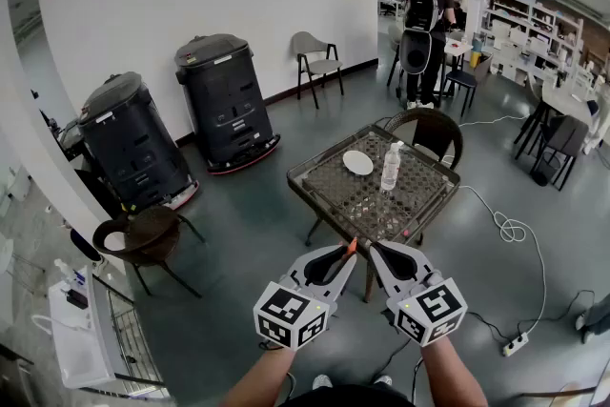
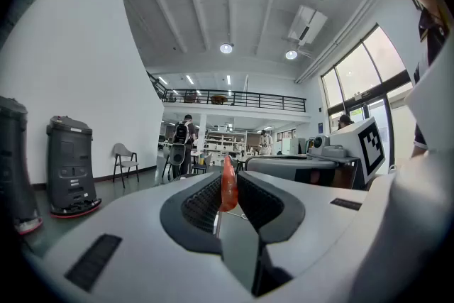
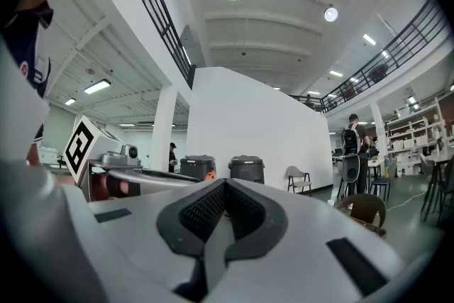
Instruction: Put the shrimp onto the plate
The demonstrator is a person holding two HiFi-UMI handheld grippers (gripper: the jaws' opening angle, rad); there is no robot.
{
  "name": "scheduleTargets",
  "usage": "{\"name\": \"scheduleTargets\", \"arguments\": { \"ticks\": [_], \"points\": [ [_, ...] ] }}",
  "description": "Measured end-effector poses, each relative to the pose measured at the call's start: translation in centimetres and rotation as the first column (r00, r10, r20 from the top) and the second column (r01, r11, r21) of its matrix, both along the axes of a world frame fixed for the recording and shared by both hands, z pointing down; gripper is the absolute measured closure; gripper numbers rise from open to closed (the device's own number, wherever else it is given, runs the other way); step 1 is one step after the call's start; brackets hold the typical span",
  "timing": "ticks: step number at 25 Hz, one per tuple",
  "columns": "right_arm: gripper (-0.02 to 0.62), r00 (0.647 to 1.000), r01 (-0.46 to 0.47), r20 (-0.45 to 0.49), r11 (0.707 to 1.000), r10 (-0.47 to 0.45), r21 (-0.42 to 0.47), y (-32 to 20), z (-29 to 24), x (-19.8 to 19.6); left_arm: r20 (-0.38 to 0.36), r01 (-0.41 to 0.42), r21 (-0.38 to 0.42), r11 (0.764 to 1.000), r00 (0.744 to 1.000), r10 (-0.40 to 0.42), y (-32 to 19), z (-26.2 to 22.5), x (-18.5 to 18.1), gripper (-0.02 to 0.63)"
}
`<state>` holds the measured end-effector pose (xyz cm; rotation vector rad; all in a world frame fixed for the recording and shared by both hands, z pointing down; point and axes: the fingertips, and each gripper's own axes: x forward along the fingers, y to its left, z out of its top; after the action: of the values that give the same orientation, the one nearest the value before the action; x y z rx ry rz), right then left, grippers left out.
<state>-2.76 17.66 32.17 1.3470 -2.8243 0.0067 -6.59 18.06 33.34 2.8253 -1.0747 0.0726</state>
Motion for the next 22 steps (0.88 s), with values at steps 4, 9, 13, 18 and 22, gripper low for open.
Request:
{"name": "scheduleTargets", "arguments": {
  "ticks": [4, 9, 13, 18, 22],
  "points": [
    [0.591, 1.000, 0.016, 0.012, 1.000, -0.016, -0.009, 0.3, -0.1, -0.3, 0.000, -0.004, -0.001, 1.000, 1.000, 0.004, 0.1, -0.2, 0.0, 0.529],
    [0.591, 1.000, 0.013, 0.006, 1.000, -0.013, -0.010, 0.4, 0.0, -0.7, -0.002, -0.009, -0.003, 1.000, 1.000, 0.009, 0.2, -0.1, -0.4, 0.529],
    [0.591, 1.000, -0.006, 0.007, 1.000, 0.006, -0.012, 0.2, 0.2, -0.9, 0.004, -0.016, -0.008, 1.000, 1.000, 0.016, 0.0, 0.2, -0.8, 0.529],
    [0.591, 1.000, -0.030, 0.005, 1.000, 0.030, -0.008, -0.4, 0.5, -1.4, 0.011, -0.035, -0.007, 0.999, 0.999, 0.035, -0.6, 0.7, -1.5, 0.529],
    [0.591, 0.998, -0.056, -0.005, 0.998, 0.056, -0.005, -0.3, 0.8, -2.0, 0.017, -0.059, -0.003, 0.998, 0.998, 0.059, -0.6, 1.0, -1.8, 0.529]
  ]
}}
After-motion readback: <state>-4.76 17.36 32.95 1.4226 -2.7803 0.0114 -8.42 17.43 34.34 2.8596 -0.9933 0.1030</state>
